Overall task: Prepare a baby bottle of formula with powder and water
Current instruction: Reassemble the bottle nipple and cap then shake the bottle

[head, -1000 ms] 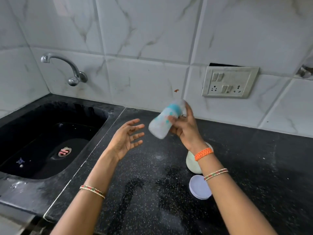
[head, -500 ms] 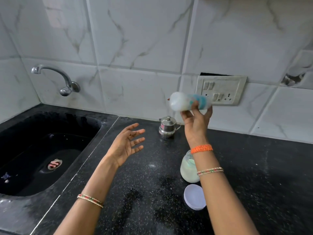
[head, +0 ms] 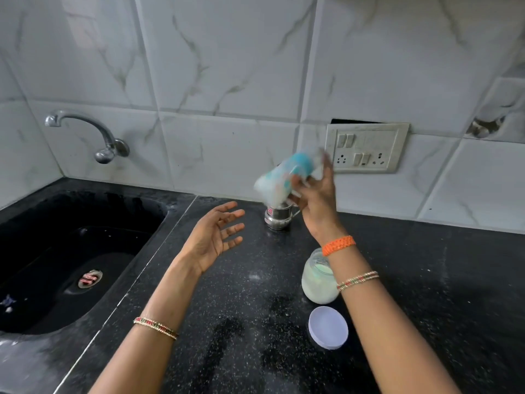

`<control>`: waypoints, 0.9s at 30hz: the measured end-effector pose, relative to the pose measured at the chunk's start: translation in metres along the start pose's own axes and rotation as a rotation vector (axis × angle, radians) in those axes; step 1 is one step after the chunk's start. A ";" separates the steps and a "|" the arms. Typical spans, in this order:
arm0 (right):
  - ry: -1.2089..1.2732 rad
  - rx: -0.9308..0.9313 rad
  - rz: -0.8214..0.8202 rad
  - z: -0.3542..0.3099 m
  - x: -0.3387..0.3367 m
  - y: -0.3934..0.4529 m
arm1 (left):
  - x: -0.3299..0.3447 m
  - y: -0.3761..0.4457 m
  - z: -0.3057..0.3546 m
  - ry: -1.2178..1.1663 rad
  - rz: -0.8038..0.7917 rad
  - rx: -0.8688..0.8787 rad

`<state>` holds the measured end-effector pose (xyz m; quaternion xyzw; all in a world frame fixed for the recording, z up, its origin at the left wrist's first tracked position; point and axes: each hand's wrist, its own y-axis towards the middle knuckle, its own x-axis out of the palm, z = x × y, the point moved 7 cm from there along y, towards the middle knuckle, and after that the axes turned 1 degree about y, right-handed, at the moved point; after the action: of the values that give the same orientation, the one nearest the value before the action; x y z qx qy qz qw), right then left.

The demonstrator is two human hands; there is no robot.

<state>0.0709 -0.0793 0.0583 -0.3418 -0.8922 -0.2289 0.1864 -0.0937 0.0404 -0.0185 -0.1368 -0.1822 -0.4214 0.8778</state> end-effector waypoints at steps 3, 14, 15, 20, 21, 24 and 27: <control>0.107 -0.069 0.146 -0.012 -0.003 0.011 | 0.002 -0.003 -0.002 0.029 -0.028 -0.007; -0.263 0.020 -0.253 0.004 0.025 -0.005 | 0.000 -0.005 0.008 0.034 -0.048 0.018; -0.263 -0.007 -0.242 0.006 0.025 -0.007 | -0.002 -0.005 0.009 0.030 -0.033 0.022; 0.047 -0.001 0.091 0.014 -0.002 -0.005 | -0.007 -0.011 0.004 0.017 -0.019 0.000; -0.063 0.047 -0.034 0.021 0.000 -0.007 | -0.008 -0.011 0.004 0.011 -0.020 -0.005; 0.083 0.049 0.009 0.021 -0.005 -0.010 | -0.014 -0.012 0.006 -0.020 0.015 0.004; 0.531 0.029 0.231 0.019 -0.027 -0.005 | -0.023 -0.015 -0.002 -0.053 0.060 -0.032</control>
<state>0.0831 -0.0868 0.0279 -0.3668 -0.7705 -0.2748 0.4431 -0.1182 0.0466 -0.0288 -0.1675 -0.1946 -0.3940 0.8825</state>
